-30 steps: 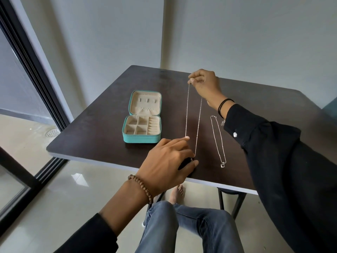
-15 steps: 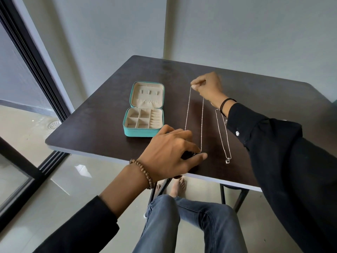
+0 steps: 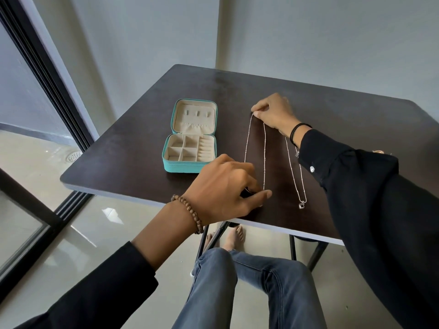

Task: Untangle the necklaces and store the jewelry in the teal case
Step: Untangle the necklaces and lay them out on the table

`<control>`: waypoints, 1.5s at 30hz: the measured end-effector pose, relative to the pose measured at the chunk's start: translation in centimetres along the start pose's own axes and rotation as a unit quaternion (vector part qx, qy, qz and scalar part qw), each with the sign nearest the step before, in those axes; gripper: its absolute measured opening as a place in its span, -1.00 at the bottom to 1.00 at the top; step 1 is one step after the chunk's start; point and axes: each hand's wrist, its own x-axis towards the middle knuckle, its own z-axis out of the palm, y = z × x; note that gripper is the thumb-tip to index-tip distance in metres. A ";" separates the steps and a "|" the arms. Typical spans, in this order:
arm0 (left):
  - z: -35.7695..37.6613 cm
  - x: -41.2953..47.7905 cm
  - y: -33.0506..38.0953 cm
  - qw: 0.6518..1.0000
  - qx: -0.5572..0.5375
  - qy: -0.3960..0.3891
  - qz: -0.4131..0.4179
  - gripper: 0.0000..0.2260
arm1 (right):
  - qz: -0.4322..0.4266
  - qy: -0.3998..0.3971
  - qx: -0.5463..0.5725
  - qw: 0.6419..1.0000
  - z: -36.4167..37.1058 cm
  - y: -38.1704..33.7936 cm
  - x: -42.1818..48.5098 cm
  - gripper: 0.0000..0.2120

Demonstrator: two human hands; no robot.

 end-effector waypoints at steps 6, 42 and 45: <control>0.0 0.2 -0.2 1.000 -0.015 0.013 0.002 -0.70 | 0.031 0.005 0.031 0.999 -0.2 -0.5 -0.7 -0.77; -9.8 5.8 2.9 0.697 -0.630 0.241 -0.243 -0.67 | -0.017 -0.087 0.361 0.928 -9.2 -9.2 -15.8 -0.82; -10.5 5.8 3.0 0.678 -0.659 0.229 -0.230 -0.67 | 0.003 -0.099 0.355 0.930 -8.4 -8.8 -16.7 -0.80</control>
